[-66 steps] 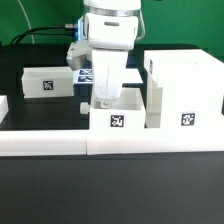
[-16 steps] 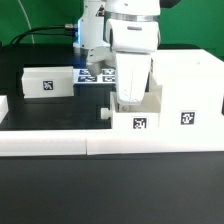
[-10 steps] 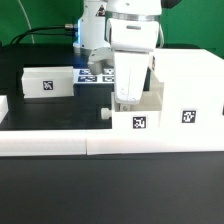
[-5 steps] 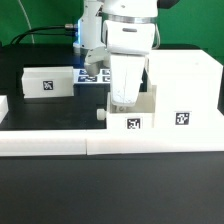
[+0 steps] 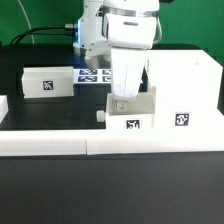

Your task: Assemble drawer

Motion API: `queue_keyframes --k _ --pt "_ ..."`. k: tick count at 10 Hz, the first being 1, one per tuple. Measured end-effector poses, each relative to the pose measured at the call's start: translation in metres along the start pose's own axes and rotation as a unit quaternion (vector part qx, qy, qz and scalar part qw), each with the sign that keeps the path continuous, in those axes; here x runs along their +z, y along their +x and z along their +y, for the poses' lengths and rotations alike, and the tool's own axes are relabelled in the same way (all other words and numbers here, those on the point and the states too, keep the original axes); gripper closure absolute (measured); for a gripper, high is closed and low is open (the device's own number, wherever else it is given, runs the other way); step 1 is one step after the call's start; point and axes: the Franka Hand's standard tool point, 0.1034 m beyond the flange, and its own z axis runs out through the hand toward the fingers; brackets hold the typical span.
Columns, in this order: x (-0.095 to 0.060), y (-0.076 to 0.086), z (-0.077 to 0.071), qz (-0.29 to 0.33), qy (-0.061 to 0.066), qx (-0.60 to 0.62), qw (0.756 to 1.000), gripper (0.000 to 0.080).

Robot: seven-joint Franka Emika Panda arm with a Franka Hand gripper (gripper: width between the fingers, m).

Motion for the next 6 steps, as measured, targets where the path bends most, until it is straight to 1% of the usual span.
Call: queue_keyframes --k 1,2,3,4,6 --pt "-0.004 0.000 0.001 -0.001 0.001 0.000 1.000 0.0280" --pt "-0.009 -0.002 0.001 -0.003 0.005 0.000 1.000 0.0280" --pt "-0.016 -0.006 0.003 -0.004 0.006 0.003 1.000 0.0171" --pt "-0.022 -0.013 0.005 -0.005 0.004 0.001 1.000 0.0156" --pt "-0.022 -0.038 0.007 -0.008 0.004 -0.016 1.000 0.0151"
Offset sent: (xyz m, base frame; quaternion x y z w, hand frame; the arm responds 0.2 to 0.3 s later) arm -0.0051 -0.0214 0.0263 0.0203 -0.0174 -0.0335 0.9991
